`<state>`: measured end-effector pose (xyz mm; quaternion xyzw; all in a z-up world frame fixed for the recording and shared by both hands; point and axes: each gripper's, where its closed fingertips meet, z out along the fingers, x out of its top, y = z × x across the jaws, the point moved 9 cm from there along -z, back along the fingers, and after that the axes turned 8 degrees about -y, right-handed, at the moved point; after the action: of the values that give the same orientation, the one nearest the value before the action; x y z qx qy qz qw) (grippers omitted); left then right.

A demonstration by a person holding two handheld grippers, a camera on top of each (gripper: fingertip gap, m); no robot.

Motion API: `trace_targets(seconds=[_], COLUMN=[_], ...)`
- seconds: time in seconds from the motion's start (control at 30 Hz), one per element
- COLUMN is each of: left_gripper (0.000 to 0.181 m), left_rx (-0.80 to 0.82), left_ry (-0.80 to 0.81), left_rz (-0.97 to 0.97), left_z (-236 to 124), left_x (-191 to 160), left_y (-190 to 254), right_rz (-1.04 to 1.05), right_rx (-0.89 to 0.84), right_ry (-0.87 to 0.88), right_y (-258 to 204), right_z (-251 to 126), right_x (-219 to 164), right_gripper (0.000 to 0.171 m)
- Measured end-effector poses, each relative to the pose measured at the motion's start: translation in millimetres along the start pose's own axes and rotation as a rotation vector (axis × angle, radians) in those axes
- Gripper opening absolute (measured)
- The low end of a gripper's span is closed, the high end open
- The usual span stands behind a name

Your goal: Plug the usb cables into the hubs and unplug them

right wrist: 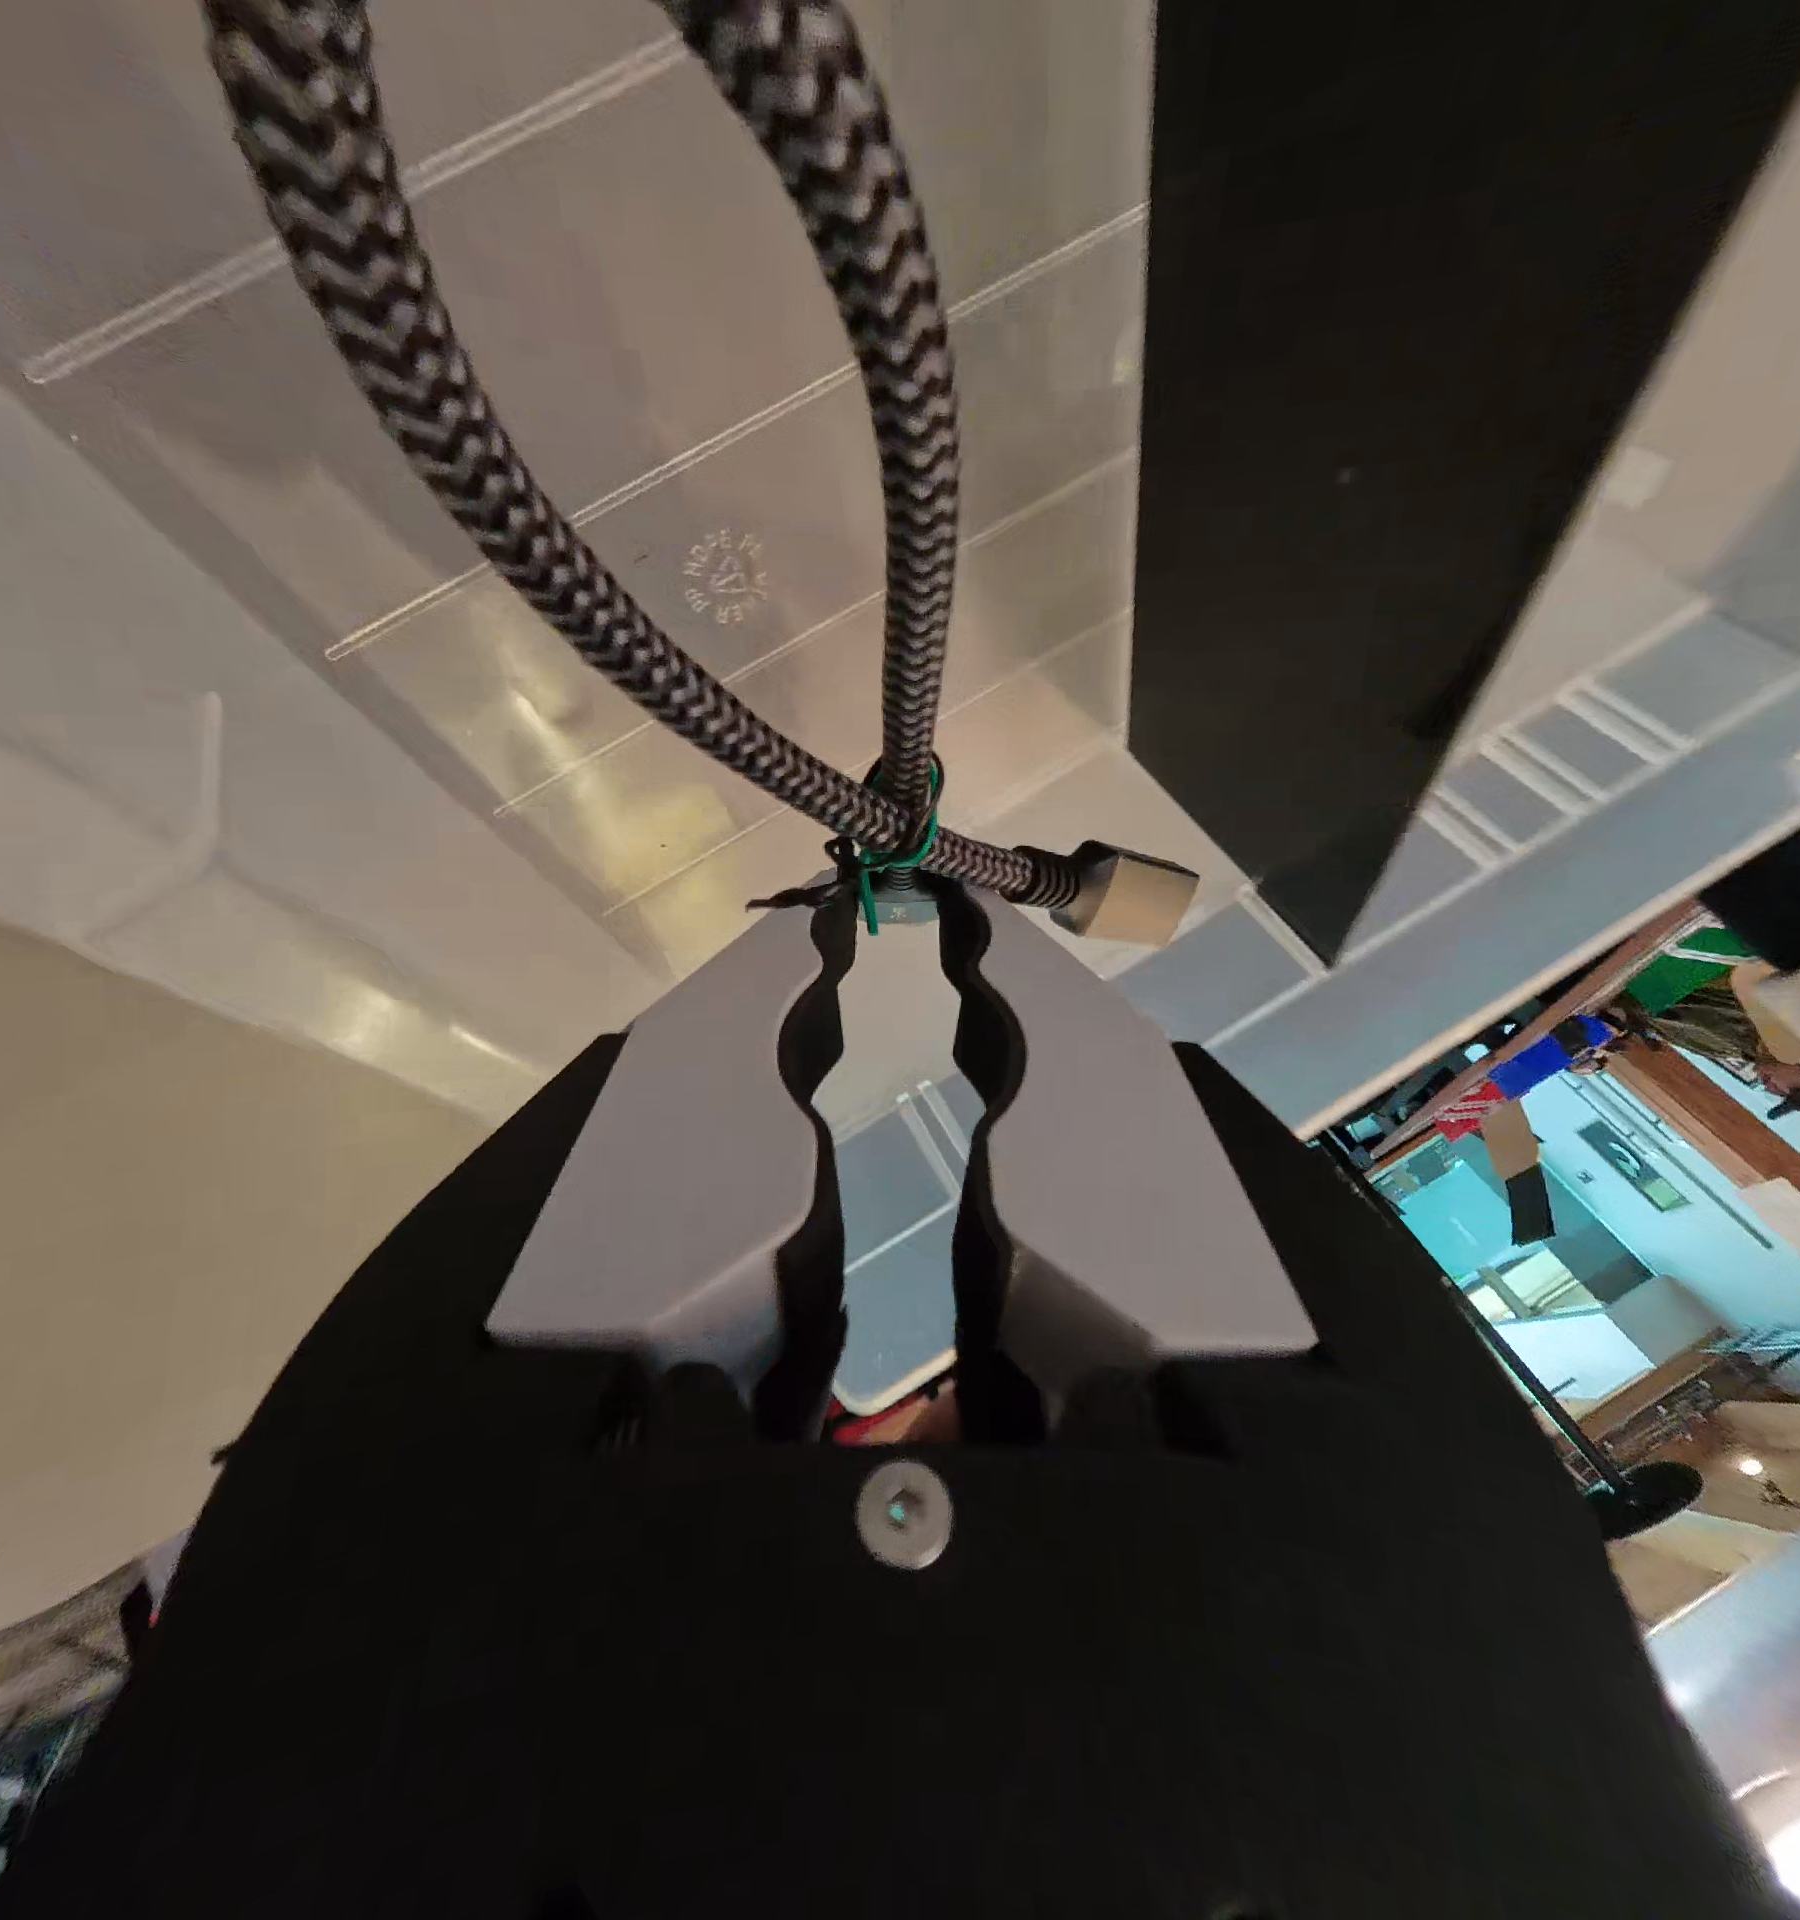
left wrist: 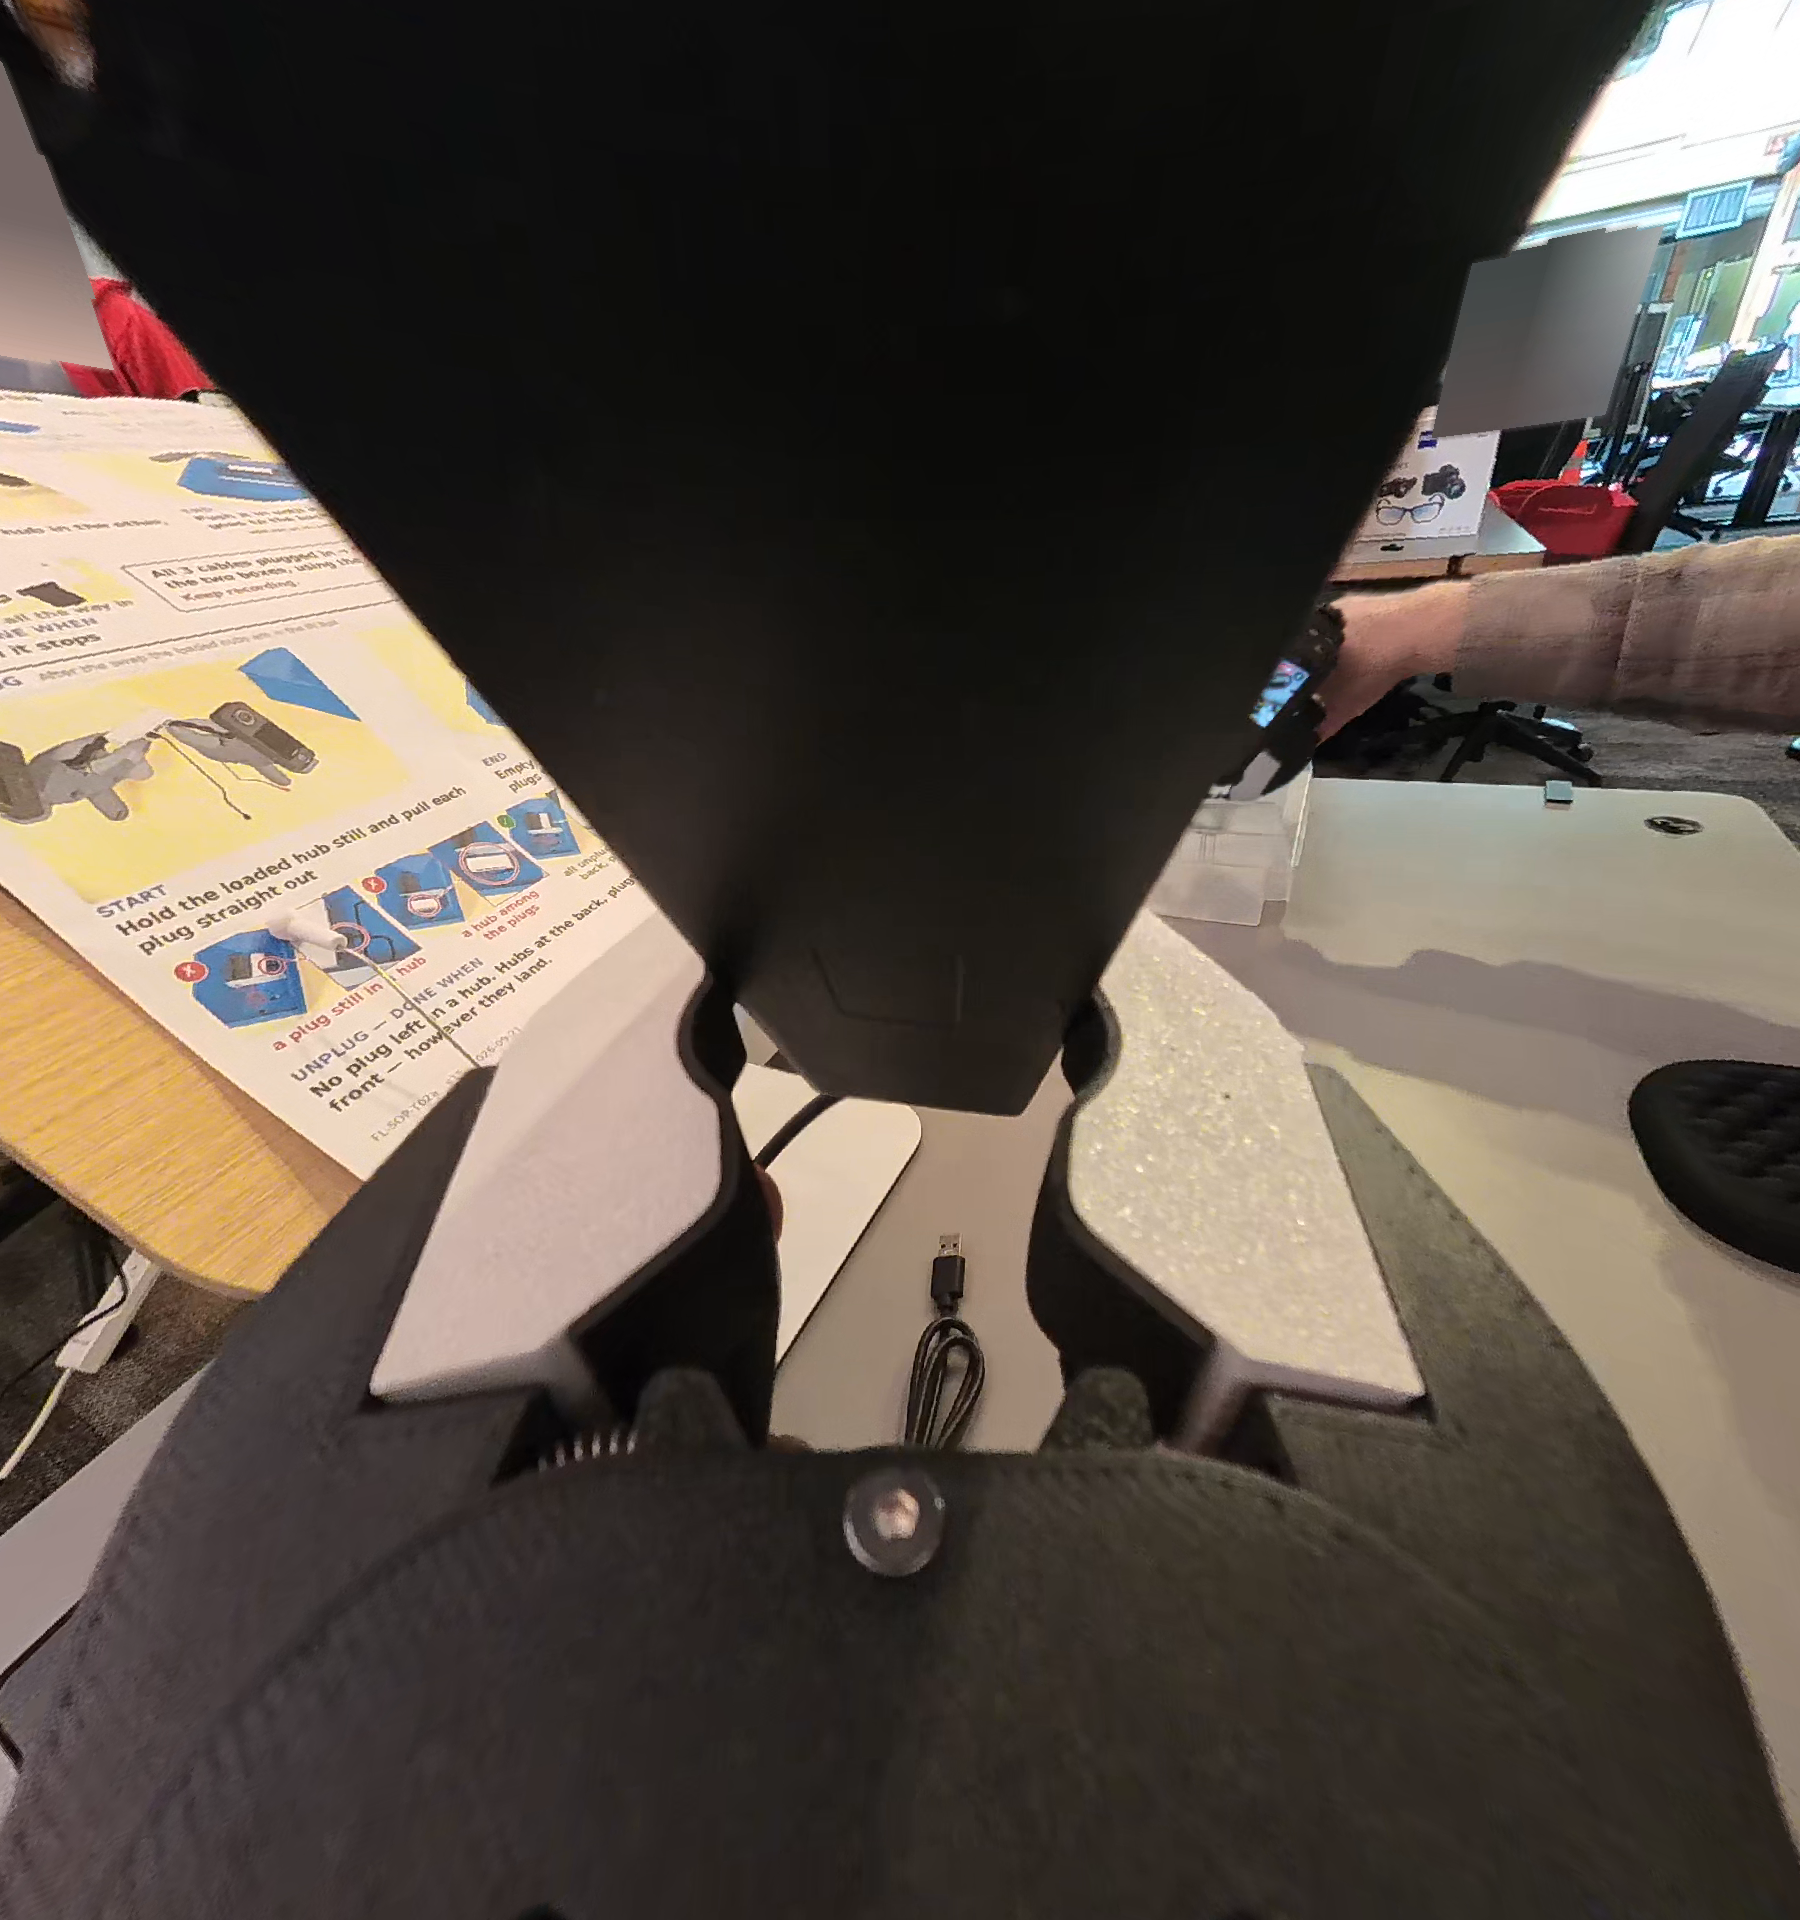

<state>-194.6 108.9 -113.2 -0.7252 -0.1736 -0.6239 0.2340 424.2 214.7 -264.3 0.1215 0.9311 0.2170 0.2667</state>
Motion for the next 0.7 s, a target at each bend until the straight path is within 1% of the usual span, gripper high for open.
trace_targets(seconds=[0.07,0.2,0.3,0.4,0.43,0.53,0.63,0.7], left_gripper=[0.06,0.06,0.06,0.061,0.061,0.061,0.061,0.061], left_rx=[-0.001,-0.006,-0.01,-0.015,-0.017,-0.021,-0.019,-0.022], left_ry=[-0.002,-0.009,-0.014,-0.016,-0.017,-0.019,-0.02,-0.015], left_rz=[0.003,0.003,0.002,0.006,0.006,0.008,0.008,0.009], left_z=[0.8,2.4,3.8,4.6,4.7,5.2,5.0,4.4], left_x=[-0.1,-1.1,-2.0,-2.1,-1.9,-1.8,-1.1,0.1], left_y=[0.6,1.1,1.4,2.3,2.6,3.3,3.7,4.3], right_rz=[-0.024,-0.038,-0.029,-0.015,-0.01,0.009,0.044,0.085], right_rx=[0.031,0.103,0.198,0.239,0.247,0.227,0.192,0.151], right_ry=[-0.022,-0.013,0.018,0.039,0.045,0.041,0.052,0.059], right_y=[-1.9,-1.8,-4.2,-3.4,-2.8,0.9,6.6,12.2], right_z=[6.6,10.8,13.4,15.2,15.0,11.3,-2.3,-19.0], right_x=[4.0,9.4,11.3,10.4,9.8,6.2,-1.8,-11.4], right_gripper=[0.014,0.014,0.014,0.015,0.017,0.038,0.046,0.046])
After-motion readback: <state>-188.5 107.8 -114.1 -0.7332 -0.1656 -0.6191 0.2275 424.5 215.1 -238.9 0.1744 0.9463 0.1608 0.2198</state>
